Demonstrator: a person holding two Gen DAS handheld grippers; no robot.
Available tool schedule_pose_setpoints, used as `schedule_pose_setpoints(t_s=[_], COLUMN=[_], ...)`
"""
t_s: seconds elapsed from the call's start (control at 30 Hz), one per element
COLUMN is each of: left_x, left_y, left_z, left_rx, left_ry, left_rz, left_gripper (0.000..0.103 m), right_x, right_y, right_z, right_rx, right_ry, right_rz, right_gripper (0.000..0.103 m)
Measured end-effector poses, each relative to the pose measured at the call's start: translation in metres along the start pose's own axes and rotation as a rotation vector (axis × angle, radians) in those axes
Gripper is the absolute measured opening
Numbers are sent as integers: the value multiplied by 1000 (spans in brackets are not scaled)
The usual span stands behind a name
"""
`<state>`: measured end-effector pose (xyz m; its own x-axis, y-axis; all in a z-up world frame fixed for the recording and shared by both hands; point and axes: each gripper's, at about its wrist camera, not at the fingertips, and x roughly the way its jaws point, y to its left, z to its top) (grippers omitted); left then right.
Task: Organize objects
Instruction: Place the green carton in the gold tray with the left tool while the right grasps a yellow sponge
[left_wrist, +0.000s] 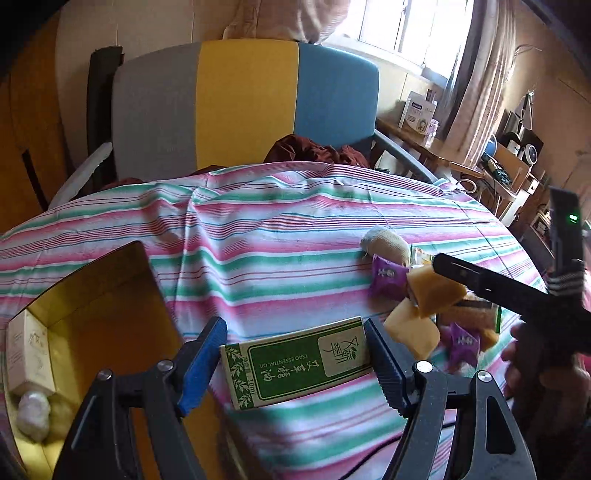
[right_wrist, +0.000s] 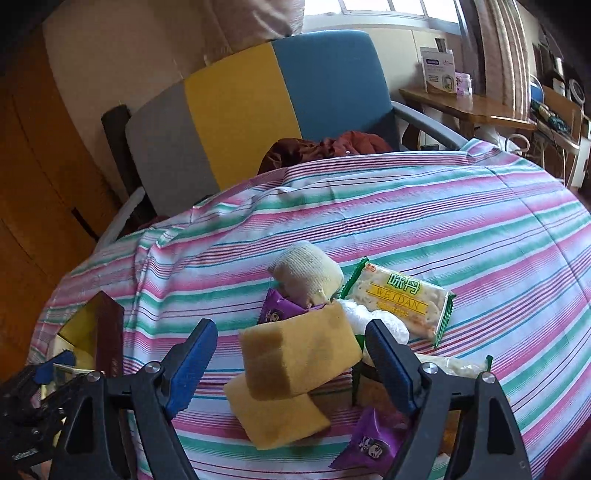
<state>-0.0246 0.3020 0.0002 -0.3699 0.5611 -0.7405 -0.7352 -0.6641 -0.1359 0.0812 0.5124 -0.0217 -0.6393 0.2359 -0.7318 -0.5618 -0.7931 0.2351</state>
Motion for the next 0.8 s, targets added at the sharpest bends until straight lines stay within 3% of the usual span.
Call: schedule_pose_setpoints(t_s=[0.27, 0.3, 0.37, 0.47, 0.67, 0.8], left_x=[-26, -29, -34, -46, -68, -84], left_y=[21, 23, 25, 32, 61, 96], left_z=[-32, -35, -40, -46, -62, -77], left_rx=[-26, -34, -40, -51, -93, -145], left_ry=[-14, -14, -21, -42, -65, -71], left_rz=[6, 5, 9, 14, 59, 132], left_gripper=[76, 76, 76, 76, 76, 76], right_x=[27, 30, 36, 33, 28, 19], right_y=[17, 16, 12, 8, 8, 10], right_z=[-9, -10, -12, -13, -13, -13], right_rx=[-123, -129, -127, -119, -125, -136], right_ry=[64, 75, 107, 100, 80, 47], right_rz=[-103, -117, -134, -137, -160, -164], right_gripper=[84, 81, 61, 55, 54, 54])
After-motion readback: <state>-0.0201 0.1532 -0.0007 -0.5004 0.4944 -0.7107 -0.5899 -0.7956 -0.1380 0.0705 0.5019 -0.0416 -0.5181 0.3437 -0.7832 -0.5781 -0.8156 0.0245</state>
